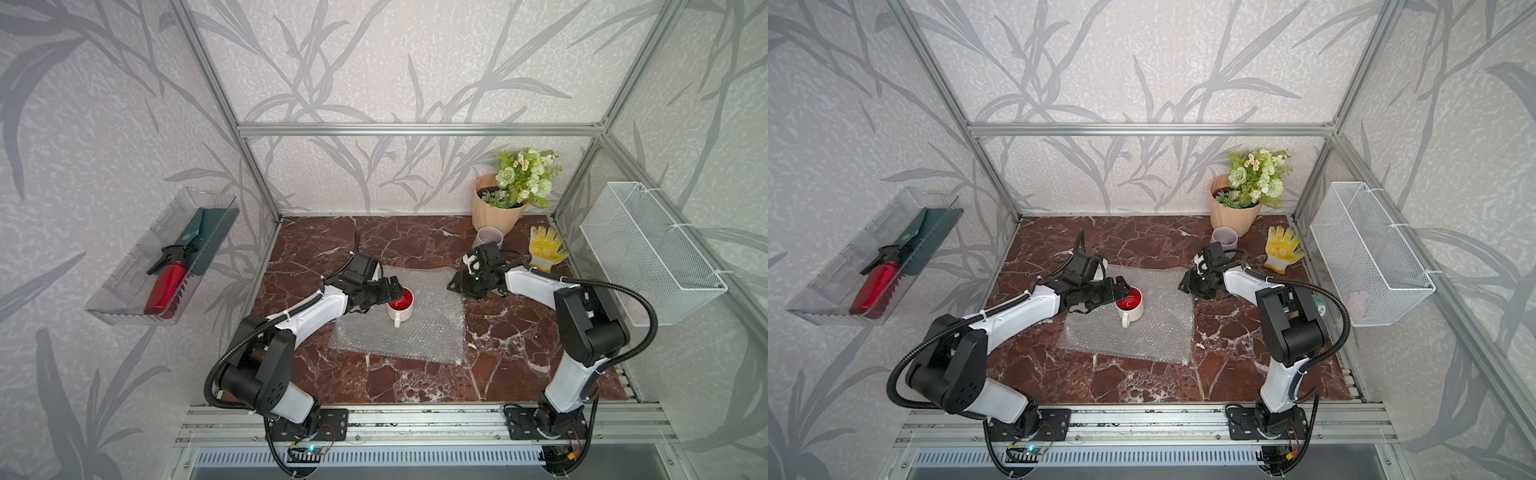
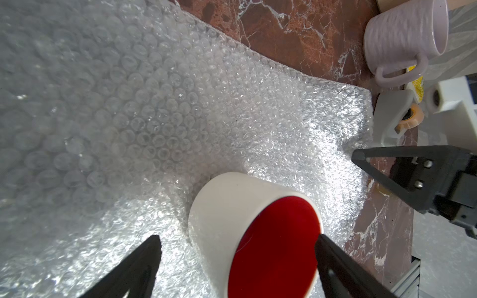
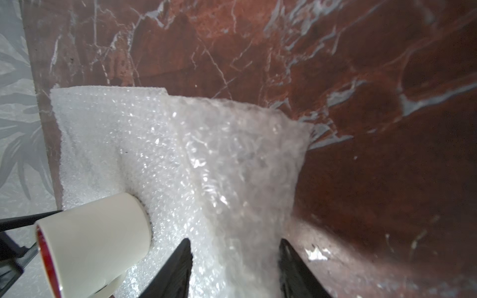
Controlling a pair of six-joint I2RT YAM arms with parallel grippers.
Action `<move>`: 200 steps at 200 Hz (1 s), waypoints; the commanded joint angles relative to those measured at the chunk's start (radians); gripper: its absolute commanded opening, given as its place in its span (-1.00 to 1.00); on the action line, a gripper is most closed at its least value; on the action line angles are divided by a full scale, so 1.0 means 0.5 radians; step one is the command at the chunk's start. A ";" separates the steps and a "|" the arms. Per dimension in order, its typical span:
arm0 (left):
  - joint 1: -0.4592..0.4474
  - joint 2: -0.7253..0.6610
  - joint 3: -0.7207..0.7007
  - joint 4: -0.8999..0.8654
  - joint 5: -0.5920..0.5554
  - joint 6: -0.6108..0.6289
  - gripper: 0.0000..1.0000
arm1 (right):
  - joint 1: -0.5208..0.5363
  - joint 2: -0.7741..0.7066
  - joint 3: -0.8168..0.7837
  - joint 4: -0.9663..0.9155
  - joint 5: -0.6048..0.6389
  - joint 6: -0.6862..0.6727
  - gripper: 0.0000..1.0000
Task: Wrap mugs in bubble wrap
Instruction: Wrap the mug in bubble wrap.
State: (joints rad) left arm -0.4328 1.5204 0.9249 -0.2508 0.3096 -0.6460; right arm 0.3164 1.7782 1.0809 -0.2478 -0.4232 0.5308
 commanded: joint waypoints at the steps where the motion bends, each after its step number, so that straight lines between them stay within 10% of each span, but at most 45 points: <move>1: -0.009 0.008 -0.012 0.029 0.015 0.017 0.89 | -0.001 -0.133 -0.041 0.014 -0.036 0.003 0.06; 200: -0.010 -0.012 -0.040 0.027 0.030 0.006 0.89 | 0.008 0.018 0.037 0.124 -0.104 -0.126 -0.32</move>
State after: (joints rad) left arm -0.4332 1.5246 0.9241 -0.2310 0.3218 -0.6468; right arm 0.3172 1.7870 1.0641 -0.1726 -0.4889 0.4984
